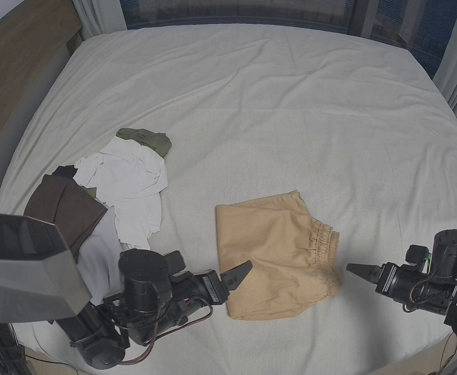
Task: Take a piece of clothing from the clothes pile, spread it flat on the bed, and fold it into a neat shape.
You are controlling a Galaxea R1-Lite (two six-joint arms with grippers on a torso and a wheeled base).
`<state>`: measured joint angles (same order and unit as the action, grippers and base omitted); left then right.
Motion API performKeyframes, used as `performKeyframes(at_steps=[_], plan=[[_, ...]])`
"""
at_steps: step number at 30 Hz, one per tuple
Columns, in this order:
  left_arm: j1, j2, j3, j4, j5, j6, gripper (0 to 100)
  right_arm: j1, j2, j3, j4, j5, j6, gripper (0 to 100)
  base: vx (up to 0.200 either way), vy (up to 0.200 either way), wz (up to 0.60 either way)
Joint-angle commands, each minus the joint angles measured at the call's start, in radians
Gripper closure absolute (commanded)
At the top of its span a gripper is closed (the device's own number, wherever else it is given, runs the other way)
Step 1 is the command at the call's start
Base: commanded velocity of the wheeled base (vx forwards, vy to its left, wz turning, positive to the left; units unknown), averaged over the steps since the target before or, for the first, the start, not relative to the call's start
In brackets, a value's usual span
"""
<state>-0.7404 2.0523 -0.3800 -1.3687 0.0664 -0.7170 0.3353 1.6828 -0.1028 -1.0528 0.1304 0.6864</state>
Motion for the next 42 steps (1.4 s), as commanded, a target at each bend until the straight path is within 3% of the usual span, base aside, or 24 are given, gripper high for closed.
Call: performKeyframes(at_steps=[1, 7, 16, 24, 33, 35, 36, 42], plan=[[0.042, -0.115, 0.139, -0.033, 0.035, 0.007, 0, 0.001, 0.187, -0.037, -0.007, 0.012, 0.013, 0, 0.000, 0.000, 0.00], [0.116, -0.141, 0.245, -0.093, 0.064, 0.067, 0, 0.005, 0.348, -0.051, -0.148, 0.009, 0.016, 0, 0.000, 0.000, 0.00], [0.182, -0.141, 0.314, -0.176, 0.067, 0.074, 0, 0.031, 0.563, -0.052, -0.389, 0.005, 0.032, 0, 0.000, 0.000, 0.00], [0.197, -0.141, 0.316, -0.178, 0.076, 0.071, 0, 0.083, 0.624, -0.123, -0.475, 0.003, 0.076, 0, 0.000, 0.000, 0.00], [0.199, -0.143, 0.317, -0.179, 0.095, 0.068, 0, 0.126, 0.623, -0.212, -0.480, -0.022, 0.082, 0, 0.000, 0.000, 0.00], [0.199, -0.141, 0.317, -0.179, 0.095, 0.068, 0, 0.128, 0.612, -0.218, -0.480, -0.057, 0.081, 0, 0.000, 0.000, 0.00], [0.199, -0.141, 0.317, -0.179, 0.096, 0.068, 0, 0.128, 0.609, -0.218, -0.480, -0.064, 0.081, 100, 0.000, 0.000, 0.00], [0.194, -0.139, 0.314, -0.179, 0.113, 0.064, 0, 0.159, 0.555, -0.207, -0.480, -0.063, 0.081, 100, 0.000, 0.000, 0.00]])
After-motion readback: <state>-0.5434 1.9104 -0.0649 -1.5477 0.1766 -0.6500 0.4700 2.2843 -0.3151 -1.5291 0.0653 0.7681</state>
